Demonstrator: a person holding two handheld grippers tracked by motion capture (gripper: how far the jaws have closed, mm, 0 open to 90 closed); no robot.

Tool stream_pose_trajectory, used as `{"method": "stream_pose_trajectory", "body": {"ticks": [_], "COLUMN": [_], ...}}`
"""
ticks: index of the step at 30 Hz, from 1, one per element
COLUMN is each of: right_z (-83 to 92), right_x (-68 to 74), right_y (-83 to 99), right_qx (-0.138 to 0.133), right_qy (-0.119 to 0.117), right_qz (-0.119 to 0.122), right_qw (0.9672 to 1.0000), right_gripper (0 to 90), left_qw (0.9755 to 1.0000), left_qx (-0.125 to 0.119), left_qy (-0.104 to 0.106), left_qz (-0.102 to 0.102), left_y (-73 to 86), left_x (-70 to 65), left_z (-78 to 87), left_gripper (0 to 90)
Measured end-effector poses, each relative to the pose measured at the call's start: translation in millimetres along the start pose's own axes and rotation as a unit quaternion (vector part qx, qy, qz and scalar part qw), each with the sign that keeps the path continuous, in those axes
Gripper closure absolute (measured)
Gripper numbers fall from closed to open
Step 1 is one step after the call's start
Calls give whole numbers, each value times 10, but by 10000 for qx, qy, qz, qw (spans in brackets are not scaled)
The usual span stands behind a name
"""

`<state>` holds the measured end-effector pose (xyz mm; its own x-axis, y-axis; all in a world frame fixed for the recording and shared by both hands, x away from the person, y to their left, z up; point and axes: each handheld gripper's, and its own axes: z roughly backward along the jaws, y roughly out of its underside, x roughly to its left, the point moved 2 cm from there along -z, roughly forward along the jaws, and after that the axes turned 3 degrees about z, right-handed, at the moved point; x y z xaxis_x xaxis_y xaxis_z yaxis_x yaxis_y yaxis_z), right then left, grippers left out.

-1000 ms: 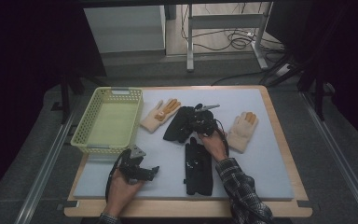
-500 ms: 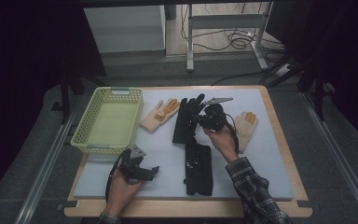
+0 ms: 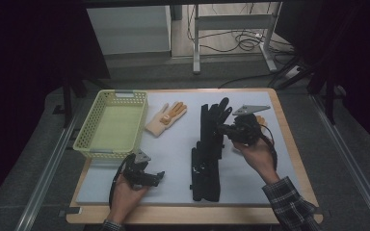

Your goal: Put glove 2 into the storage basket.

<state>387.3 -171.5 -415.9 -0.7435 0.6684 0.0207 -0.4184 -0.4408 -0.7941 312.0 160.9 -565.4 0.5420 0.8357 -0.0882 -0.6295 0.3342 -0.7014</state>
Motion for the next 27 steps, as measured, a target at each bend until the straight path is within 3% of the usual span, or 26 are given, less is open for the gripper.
{"method": "stream_pose_trajectory", "body": {"ticks": [6, 10, 19, 27], "right_z": [41, -28, -344, -508], "right_x": [-250, -319, -263, -63], "right_y": [328, 406, 319, 131], "right_qx": [312, 473, 634, 586], "right_qy": [357, 536, 397, 190], "right_qz": [-213, -130, -134, 16], "right_qw": [9986, 9974, 9971, 9981], "right_gripper": [838, 834, 825, 815], "left_qw": [10000, 10000, 10000, 10000], "left_qx": [-2, 16, 16, 17], "left_qy": [-2, 1, 2, 0], "left_qz": [-5, -15, -13, -25], "left_y": [0, 1, 1, 1], "left_x": [0, 1, 1, 3], "left_z": [0, 2, 2, 3], "left_gripper": [50, 50, 50, 50]}}
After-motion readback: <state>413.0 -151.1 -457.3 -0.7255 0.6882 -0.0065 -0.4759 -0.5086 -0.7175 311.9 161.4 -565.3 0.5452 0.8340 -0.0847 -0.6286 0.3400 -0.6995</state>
